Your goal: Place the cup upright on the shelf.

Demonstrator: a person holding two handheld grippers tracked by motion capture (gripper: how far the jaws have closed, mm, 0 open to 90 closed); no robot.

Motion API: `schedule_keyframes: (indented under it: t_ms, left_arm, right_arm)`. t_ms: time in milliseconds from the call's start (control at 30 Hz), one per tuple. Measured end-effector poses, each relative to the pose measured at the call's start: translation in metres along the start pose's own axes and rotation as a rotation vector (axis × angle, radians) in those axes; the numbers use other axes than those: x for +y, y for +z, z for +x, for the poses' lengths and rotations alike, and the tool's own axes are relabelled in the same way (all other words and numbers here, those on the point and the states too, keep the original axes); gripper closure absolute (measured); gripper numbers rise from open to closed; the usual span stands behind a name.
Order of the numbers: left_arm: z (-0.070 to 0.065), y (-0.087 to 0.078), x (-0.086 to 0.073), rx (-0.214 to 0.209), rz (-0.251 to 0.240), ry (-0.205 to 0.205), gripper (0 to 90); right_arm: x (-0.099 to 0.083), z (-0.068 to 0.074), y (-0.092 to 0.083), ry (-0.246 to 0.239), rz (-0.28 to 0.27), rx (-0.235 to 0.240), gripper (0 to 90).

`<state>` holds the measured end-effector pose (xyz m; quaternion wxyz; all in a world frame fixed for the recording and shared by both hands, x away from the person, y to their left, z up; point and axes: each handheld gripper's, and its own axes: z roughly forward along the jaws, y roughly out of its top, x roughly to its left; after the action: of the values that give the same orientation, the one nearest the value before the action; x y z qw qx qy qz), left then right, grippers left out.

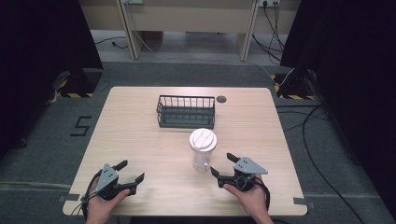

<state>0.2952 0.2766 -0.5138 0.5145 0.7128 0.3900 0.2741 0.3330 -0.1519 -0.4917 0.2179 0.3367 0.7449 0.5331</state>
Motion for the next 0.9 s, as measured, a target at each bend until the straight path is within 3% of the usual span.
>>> schedule_keyframes:
  t_ms: [900]
  left_arm:
    - [-0.001, -0.001, 0.001, -0.003, -0.009, 0.007, 15.0]
  right_arm:
    - [0.011, 0.006, 0.060, -0.022, 0.030, 0.050, 13.6]
